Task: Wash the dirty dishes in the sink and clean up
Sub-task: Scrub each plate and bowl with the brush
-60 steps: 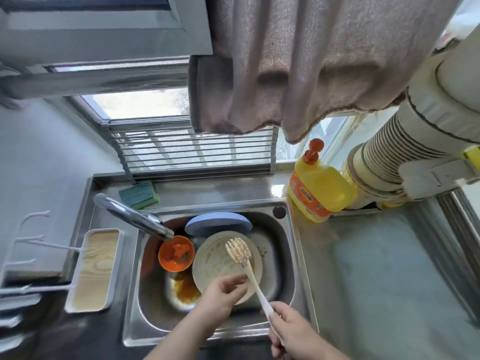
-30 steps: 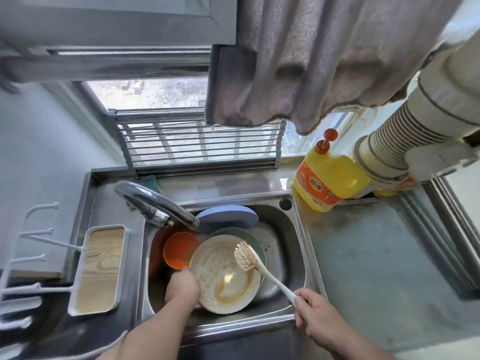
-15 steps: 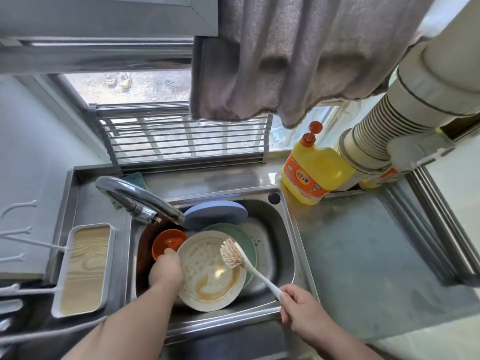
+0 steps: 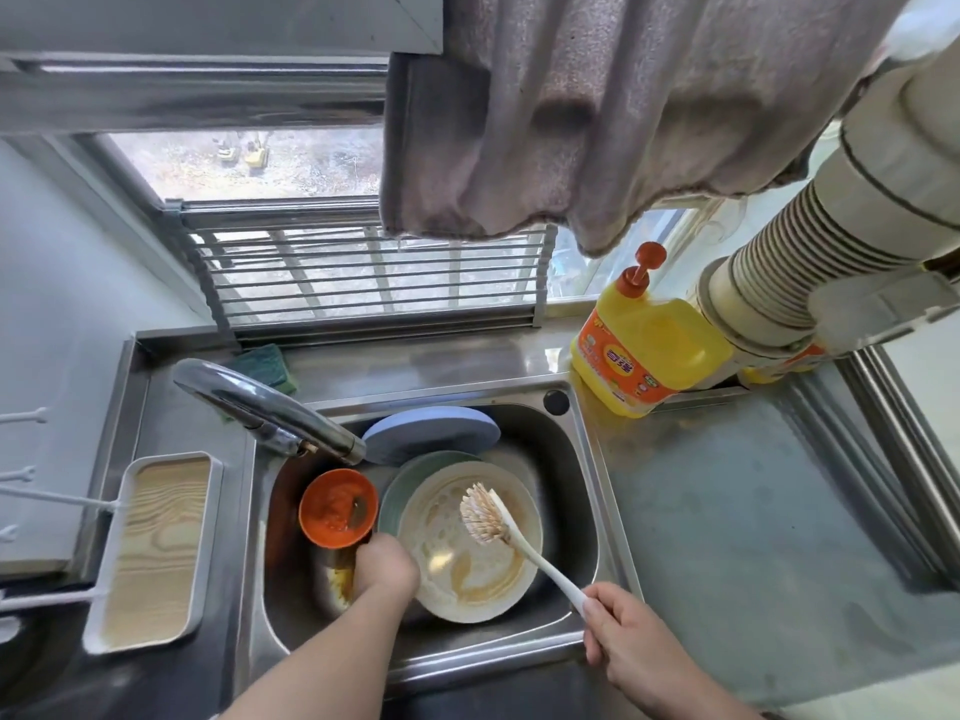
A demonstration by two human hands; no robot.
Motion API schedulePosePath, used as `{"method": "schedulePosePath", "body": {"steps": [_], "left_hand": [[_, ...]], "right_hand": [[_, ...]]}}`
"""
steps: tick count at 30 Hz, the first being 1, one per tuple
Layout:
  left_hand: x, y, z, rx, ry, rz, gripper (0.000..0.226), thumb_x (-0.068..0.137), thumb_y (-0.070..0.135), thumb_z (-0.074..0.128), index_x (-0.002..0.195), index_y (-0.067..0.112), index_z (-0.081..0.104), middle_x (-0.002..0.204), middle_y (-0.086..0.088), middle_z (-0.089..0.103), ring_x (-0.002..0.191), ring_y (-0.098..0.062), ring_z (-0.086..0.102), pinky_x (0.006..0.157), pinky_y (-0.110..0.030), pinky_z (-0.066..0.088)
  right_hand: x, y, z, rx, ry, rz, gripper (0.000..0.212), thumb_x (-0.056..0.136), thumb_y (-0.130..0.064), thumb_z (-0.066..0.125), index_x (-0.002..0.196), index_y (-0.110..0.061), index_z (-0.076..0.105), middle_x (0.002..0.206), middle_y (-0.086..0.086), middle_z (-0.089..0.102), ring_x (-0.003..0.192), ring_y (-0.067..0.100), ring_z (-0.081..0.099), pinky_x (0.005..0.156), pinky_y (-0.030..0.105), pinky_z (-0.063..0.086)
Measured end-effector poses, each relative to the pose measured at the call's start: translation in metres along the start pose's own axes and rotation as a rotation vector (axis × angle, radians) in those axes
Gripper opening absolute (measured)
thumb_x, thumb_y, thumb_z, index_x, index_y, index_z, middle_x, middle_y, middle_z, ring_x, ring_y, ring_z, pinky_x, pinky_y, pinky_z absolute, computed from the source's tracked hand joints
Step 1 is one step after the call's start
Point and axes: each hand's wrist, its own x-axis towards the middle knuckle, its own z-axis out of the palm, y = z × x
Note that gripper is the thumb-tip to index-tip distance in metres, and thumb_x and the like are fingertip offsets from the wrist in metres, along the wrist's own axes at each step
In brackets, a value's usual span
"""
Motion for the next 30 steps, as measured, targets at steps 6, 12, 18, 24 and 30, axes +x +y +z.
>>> {"method": "schedulePosePath", "body": {"steps": [6, 12, 18, 24, 30], "left_hand": [[0.007, 0.022, 0.030, -0.580, -0.143, -0.266, 0.029, 0.097, 0.015, 0.061, 0.121, 0.001, 0.067, 0.114, -0.019, 0.069, 0.094, -0.032, 0.067, 0.081, -0.037, 0.062], [0.007, 0.052, 0.022, -1.031, -0.210, -0.441, 0.016, 0.099, 0.012, 0.059, 0.111, 0.003, 0.065, 0.099, -0.016, 0.065, 0.079, -0.027, 0.062, 0.066, -0.033, 0.053], [0.020, 0.072, 0.027, -0.901, -0.297, -0.322, 0.037, 0.101, 0.019, 0.049, 0.134, 0.004, 0.058, 0.120, -0.020, 0.067, 0.099, -0.031, 0.066, 0.090, -0.044, 0.058], [0.037, 0.046, 0.034, -0.759, -0.339, -0.248, 0.063, 0.082, 0.021, 0.054, 0.144, 0.012, 0.045, 0.112, -0.019, 0.068, 0.092, -0.033, 0.069, 0.077, -0.039, 0.060], [0.010, 0.040, 0.009, -0.555, -0.311, -0.064, 0.058, 0.088, 0.030, 0.067, 0.142, 0.010, 0.055, 0.121, -0.011, 0.066, 0.110, -0.032, 0.064, 0.102, -0.046, 0.055]], "right_hand": [[0.004, 0.002, -0.009, 0.028, 0.014, -0.006, 0.022, 0.109, -0.018, 0.048, 0.095, -0.009, 0.063, 0.061, 0.001, 0.063, 0.048, 0.005, 0.046, 0.054, 0.020, 0.037], [0.006, 0.001, -0.017, 0.064, 0.031, -0.002, 0.020, 0.109, -0.015, 0.047, 0.097, -0.009, 0.063, 0.062, 0.003, 0.063, 0.038, 0.002, 0.042, 0.044, 0.013, 0.034], [0.007, 0.006, -0.023, 0.127, 0.029, 0.043, 0.022, 0.110, -0.013, 0.045, 0.098, -0.003, 0.061, 0.062, 0.006, 0.061, 0.036, 0.005, 0.038, 0.039, 0.014, 0.031], [0.014, 0.017, -0.033, 0.127, 0.034, 0.058, 0.022, 0.110, -0.015, 0.046, 0.097, -0.008, 0.063, 0.059, 0.004, 0.061, 0.037, 0.007, 0.039, 0.039, 0.015, 0.031], [0.011, 0.011, -0.033, 0.138, 0.000, 0.055, 0.021, 0.110, -0.015, 0.046, 0.100, -0.004, 0.061, 0.061, 0.006, 0.061, 0.038, 0.008, 0.039, 0.039, 0.016, 0.031]]}}
